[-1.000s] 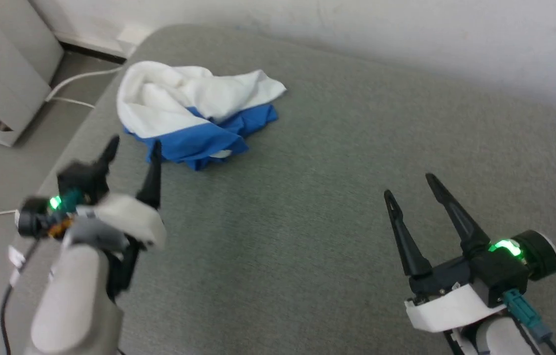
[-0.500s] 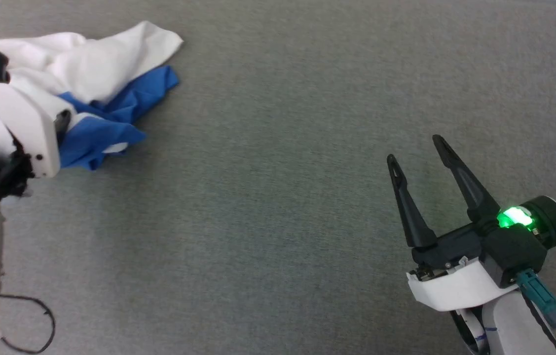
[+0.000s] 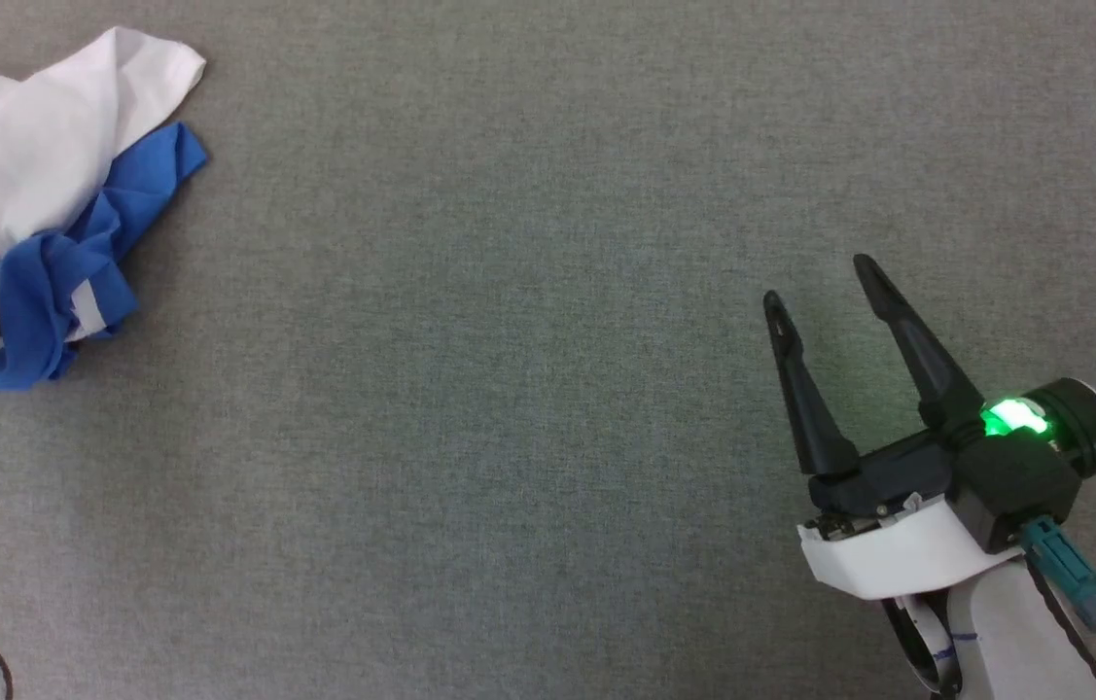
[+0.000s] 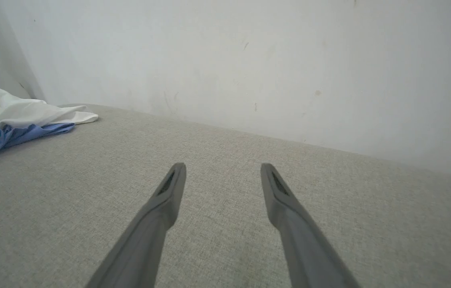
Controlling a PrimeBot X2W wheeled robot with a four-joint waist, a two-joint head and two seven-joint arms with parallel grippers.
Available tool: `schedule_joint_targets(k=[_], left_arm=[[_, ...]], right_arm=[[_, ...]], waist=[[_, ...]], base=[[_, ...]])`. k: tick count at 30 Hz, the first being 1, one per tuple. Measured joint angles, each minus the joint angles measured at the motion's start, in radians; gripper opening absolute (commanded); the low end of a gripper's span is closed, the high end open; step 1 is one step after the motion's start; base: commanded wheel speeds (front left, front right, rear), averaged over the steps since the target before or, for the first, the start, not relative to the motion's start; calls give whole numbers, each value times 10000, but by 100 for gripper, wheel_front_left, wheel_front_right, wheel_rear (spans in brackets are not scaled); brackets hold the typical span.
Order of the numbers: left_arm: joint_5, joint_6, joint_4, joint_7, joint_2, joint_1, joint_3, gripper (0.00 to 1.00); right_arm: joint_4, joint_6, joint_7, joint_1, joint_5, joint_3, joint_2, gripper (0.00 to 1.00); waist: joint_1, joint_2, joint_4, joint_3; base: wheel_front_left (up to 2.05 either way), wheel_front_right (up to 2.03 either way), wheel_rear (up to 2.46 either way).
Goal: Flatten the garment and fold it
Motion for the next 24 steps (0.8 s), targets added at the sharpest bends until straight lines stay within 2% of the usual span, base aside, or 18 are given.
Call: schedule_joint_targets(k=[4,8,15,24], left_arm=[[35,69,-46,-920,-36,374,157,0],[449,38,-410,-2439,-50,523,-73,0],[842,-46,-1279,-5350,-90,56,-270,0],[1336,-52,-2470,-8059,-343,-715,-1145,0]], right_arm=[[113,0,0,5,0,-75,27,100],[274,0,0,77,2,-295,52,100],[579,0,0,540,10,-748,73,100],[825,0,-2,1091,299,-1164,84,100]], waist=[[1,0,-23,-292],[2,0,20,-798],[0,0,184,-1938],[-2,0,248,-3537]], base=[[0,0,0],[0,0,0],[0,0,0],[0,0,0]])
